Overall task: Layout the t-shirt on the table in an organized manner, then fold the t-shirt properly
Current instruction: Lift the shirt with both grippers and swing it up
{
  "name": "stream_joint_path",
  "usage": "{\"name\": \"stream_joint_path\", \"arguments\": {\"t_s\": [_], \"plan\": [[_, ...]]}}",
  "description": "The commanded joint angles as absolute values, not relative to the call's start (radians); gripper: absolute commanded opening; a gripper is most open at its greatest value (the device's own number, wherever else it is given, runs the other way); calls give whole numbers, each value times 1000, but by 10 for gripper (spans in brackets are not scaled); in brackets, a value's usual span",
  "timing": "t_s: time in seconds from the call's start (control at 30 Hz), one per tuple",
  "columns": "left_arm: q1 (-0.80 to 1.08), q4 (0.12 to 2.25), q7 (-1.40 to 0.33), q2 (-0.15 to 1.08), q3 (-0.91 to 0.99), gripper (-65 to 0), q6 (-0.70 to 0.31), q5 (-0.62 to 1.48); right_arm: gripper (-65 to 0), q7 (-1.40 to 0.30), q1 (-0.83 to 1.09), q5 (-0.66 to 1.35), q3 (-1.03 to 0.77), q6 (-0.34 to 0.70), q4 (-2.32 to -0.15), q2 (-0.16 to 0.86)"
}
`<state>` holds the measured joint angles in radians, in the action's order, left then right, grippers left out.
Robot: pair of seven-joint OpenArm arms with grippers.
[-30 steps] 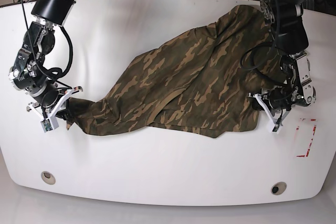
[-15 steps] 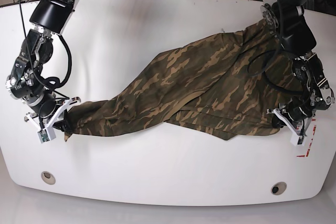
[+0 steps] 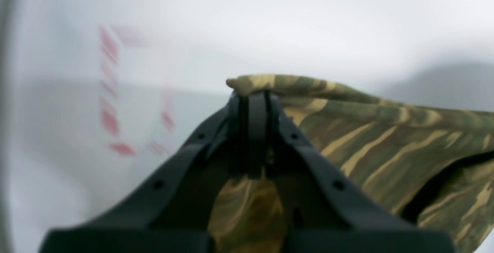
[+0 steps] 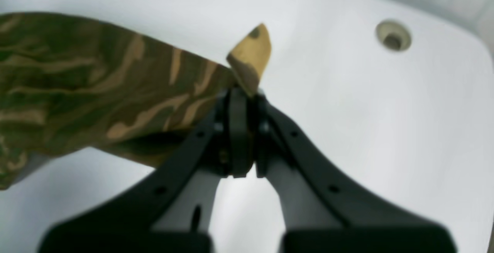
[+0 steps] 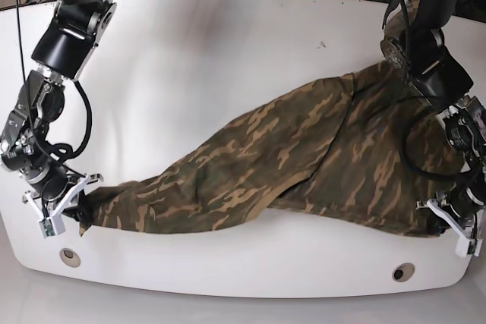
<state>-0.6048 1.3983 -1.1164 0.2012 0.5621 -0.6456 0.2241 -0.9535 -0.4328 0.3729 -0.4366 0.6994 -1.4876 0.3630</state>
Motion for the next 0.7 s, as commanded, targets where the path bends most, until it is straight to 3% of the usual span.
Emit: {"name": "stream_joint_path", "arguments": {"t_s": [0.0,0.67], "plan": [[-668,1460,-1118,214,561,-650,-645,237,-650,-926,-519,386,-440,698,-1466,392],[-905,1534,-1147,222,564,-650,-618,234,-650,-920,-1106,386,-234,698,-1073,587]]}}
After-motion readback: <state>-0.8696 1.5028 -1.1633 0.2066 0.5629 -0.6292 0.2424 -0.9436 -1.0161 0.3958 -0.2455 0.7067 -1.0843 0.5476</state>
